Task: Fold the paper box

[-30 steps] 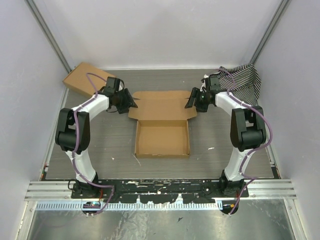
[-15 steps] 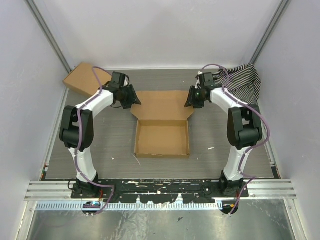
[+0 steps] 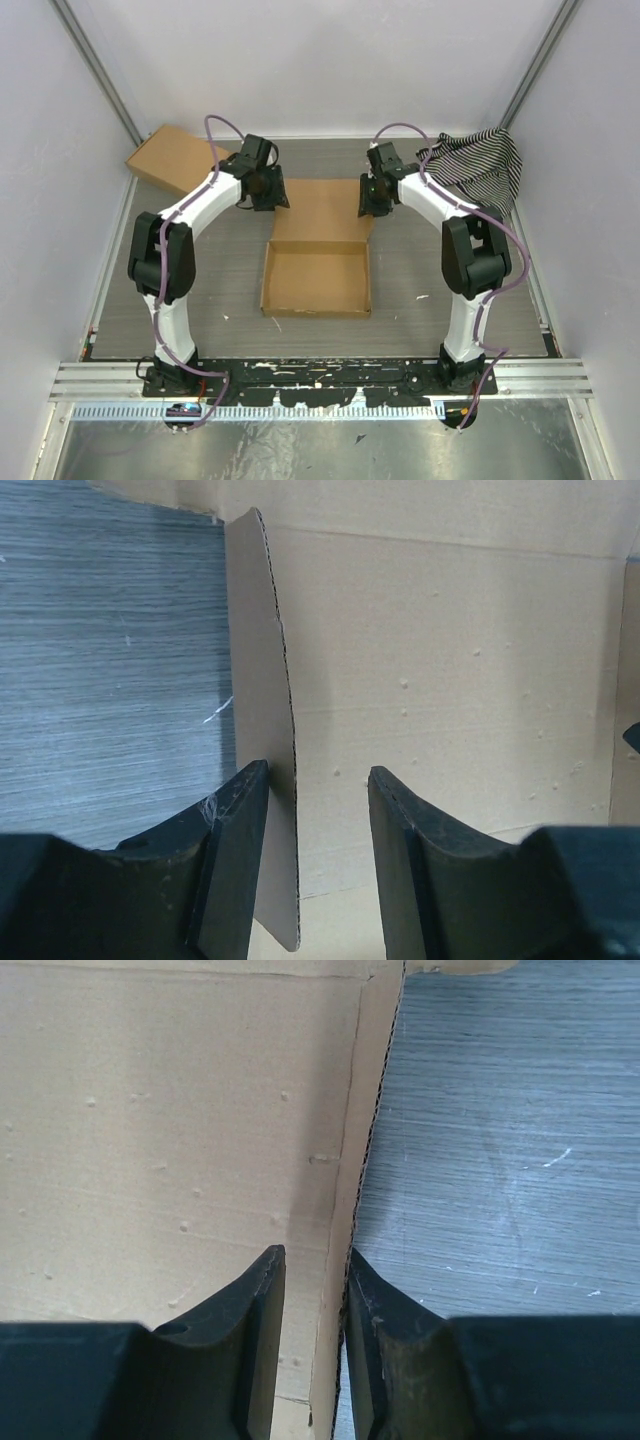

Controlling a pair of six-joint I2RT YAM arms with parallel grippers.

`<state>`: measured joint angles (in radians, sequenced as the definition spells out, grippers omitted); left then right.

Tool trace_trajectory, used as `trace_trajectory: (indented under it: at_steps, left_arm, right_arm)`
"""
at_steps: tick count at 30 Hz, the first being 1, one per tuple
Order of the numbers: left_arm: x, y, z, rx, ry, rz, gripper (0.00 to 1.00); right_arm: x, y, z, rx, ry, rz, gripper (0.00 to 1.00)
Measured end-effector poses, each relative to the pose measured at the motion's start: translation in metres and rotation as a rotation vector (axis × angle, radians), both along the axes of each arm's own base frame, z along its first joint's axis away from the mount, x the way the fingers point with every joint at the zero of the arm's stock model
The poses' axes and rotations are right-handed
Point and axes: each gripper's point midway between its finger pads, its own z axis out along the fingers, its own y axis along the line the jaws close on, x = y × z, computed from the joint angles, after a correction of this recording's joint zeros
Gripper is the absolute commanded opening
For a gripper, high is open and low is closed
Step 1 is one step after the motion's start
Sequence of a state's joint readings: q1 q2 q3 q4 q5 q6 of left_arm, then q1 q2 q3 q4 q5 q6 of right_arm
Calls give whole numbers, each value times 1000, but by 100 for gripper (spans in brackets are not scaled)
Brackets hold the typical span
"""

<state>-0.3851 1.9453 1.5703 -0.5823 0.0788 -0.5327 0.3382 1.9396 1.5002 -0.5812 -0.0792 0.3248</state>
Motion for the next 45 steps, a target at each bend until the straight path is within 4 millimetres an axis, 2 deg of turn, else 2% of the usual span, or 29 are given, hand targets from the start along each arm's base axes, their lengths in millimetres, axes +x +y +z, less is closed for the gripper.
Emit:
trace_trajectory:
  at_steps: [3, 11, 19, 27, 29, 34, 38, 41, 45]
  left_arm:
    - [-1, -4, -1, 31, 0, -18, 51]
    - [-8, -9, -26, 126, 50, -49, 50]
    - [-14, -9, -29, 185, 59, -68, 50]
    - [-14, -13, -32, 259, 59, -90, 49]
    - [-15, -14, -34, 285, 61, -99, 42]
    - [-12, -9, -31, 342, 42, -91, 1]
    - [-8, 5, -17, 391, -15, -60, 0]
    - [-14, 12, -17, 389, -42, -40, 0]
    - [-23, 15, -11, 358, -108, -25, 0]
  right_arm:
    - [-2, -1, -1, -39, 0, -5, 34]
    - [-3, 2, -8, -149, -2, -11, 34]
    - [-5, 20, -13, -248, -15, 16, 33]
    - [-5, 22, -16, -316, -23, 14, 33]
    - [-5, 21, -15, -326, -28, 9, 33]
    - [-6, 17, -15, -345, -29, -6, 36]
    - [-6, 10, -16, -354, -16, -19, 40]
    - [-3, 5, -14, -318, -6, -32, 42]
    - [3, 0, -1, -236, -9, -43, 43]
